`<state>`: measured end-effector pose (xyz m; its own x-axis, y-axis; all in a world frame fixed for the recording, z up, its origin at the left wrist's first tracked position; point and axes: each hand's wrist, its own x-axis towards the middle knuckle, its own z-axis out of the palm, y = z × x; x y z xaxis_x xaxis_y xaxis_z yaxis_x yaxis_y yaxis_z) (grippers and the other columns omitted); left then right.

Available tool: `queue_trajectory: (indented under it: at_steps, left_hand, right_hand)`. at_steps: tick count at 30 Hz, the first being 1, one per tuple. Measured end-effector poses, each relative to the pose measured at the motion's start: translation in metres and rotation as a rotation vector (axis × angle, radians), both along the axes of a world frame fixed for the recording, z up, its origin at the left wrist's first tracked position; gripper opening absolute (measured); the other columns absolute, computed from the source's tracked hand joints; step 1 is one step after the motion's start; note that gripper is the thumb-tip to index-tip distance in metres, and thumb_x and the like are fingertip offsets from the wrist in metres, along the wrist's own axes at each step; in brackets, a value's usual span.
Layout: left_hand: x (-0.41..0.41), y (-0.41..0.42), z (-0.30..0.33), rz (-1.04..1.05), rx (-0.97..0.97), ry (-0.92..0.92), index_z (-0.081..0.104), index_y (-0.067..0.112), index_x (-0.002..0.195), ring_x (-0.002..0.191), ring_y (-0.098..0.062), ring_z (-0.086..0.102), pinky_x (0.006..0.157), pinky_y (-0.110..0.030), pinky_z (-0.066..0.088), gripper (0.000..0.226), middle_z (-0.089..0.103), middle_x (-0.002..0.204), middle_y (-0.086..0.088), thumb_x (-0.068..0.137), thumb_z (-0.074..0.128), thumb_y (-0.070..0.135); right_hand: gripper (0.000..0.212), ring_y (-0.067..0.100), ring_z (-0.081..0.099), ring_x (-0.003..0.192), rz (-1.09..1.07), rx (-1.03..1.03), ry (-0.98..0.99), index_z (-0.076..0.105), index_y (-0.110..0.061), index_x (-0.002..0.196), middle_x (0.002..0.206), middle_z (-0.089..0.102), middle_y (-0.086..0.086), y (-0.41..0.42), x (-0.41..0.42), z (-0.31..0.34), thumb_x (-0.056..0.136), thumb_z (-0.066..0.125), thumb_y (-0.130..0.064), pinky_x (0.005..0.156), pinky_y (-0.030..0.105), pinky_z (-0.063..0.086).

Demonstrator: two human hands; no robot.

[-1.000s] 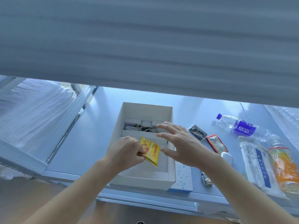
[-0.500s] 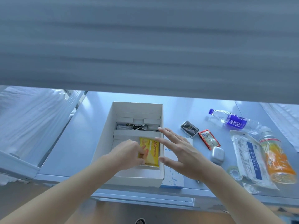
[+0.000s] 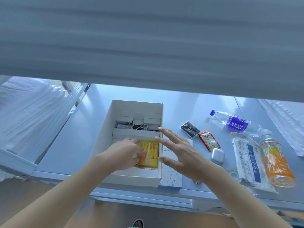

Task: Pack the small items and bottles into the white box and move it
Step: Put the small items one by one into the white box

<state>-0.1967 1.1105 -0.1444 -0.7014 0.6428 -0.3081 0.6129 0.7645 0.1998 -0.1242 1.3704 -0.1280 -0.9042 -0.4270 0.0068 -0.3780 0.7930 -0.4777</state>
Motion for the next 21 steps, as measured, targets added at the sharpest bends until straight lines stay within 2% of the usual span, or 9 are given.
queue_trajectory:
  at_steps: [3, 5, 9, 15, 18, 21]
  left_hand:
    - [0.006, 0.012, 0.008, 0.023, 0.095, 0.188, 0.063, 0.04, 0.13, 0.138, -0.022, 0.043, 0.103, -0.044, 0.046, 0.031, 0.045, 0.154, 0.005, 0.101, 0.051, 0.041]
    - [0.008, 0.021, 0.016, 0.026, 0.193, 0.273, 0.062, 0.036, 0.133, 0.139, -0.021, 0.043, 0.103, -0.044, 0.046, 0.034, 0.048, 0.153, 0.002, 0.099, 0.056, 0.034]
    - [0.012, 0.04, 0.034, 0.033, 0.359, 0.371, 0.066, 0.024, 0.131, 0.126, -0.022, 0.054, 0.098, -0.042, 0.05, 0.038, 0.058, 0.141, -0.001, 0.093, 0.064, 0.018]
    - [0.019, 0.079, 0.047, 0.049, 0.494, 0.36, 0.06, 0.018, 0.139, 0.128, -0.023, 0.052, 0.104, -0.043, 0.046, 0.044, 0.058, 0.141, -0.001, 0.095, 0.063, 0.016]
    - [0.02, 0.101, 0.047, 0.002, 0.476, 0.328, 0.058, 0.018, 0.14, 0.128, -0.024, 0.052, 0.105, -0.042, 0.045, 0.044, 0.057, 0.141, -0.001, 0.096, 0.062, 0.018]
    - [0.02, 0.122, 0.044, -0.03, 0.469, 0.312, 0.059, 0.018, 0.139, 0.127, -0.024, 0.053, 0.106, -0.04, 0.045, 0.043, 0.057, 0.141, -0.002, 0.096, 0.062, 0.02]
  right_hand:
    - [0.067, -0.001, -0.005, 0.156, -0.003, 0.003, 0.01, 0.023, -0.044, 0.159, 0.168, -0.005, -0.028, 0.007, -0.001, 0.001, 0.1, 0.037, -0.072, 0.124, 0.038, 0.013]
    - [0.068, -0.002, -0.006, 0.156, -0.011, -0.007, 0.013, 0.022, -0.044, 0.159, 0.168, -0.005, -0.028, 0.014, 0.0, 0.0, 0.099, 0.038, -0.072, 0.124, 0.037, 0.013]
    - [0.069, -0.003, -0.003, 0.155, -0.067, -0.027, 0.01, 0.023, -0.043, 0.16, 0.168, -0.002, -0.03, 0.034, 0.003, -0.001, 0.099, 0.042, -0.07, 0.124, 0.034, 0.013]
    - [0.068, -0.006, 0.008, 0.154, -0.206, -0.051, -0.008, 0.03, -0.043, 0.158, 0.166, 0.008, -0.031, 0.082, 0.012, -0.008, 0.096, 0.045, -0.068, 0.122, 0.03, 0.017]
    - [0.064, -0.007, 0.01, 0.151, -0.284, -0.055, -0.034, 0.032, -0.04, 0.158, 0.164, 0.011, -0.031, 0.111, 0.018, -0.015, 0.099, 0.054, -0.055, 0.122, 0.029, 0.017]
    - [0.061, 0.001, 0.016, 0.153, -0.354, -0.065, -0.063, 0.035, -0.037, 0.156, 0.167, 0.017, -0.021, 0.137, 0.024, -0.022, 0.1, 0.057, -0.047, 0.122, 0.031, 0.022]
